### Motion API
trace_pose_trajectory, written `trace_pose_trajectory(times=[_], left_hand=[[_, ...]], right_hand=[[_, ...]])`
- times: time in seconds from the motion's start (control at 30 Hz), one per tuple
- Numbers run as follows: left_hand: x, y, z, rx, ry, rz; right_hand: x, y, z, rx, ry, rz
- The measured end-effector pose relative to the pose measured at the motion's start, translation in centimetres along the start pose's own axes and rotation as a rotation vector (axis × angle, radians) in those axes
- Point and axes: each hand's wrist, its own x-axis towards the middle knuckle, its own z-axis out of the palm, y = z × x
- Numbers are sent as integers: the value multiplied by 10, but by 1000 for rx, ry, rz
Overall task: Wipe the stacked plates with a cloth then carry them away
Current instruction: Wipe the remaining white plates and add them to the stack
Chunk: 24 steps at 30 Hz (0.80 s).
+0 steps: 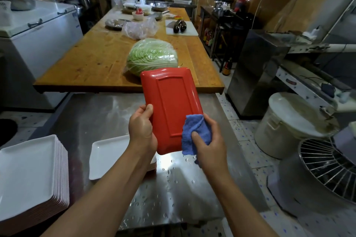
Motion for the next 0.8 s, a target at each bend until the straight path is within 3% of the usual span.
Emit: trace_pose_trajectory(times=[0.1, 0.23, 0.3, 0.43, 0.6, 0.8], left_hand=[[-3, 0, -1, -46, -90, -58], [3, 20, -14, 58, -306, -117], [11, 35, -21, 184, -362, -99], [28, 60, -27, 235, -250, -77], [33, 76, -27, 678, -479, -88], [28, 72, -31, 578, -441, -18]], right_hand=[[10, -10, -14, 333, -18, 158], [27, -17, -32, 409, -119, 191], [38, -19, -40, 387, -165, 155], [60, -26, -56, 358, -234, 43], [76, -40, -61, 274, -391, 7], [86, -58, -52, -4, -422, -129]])
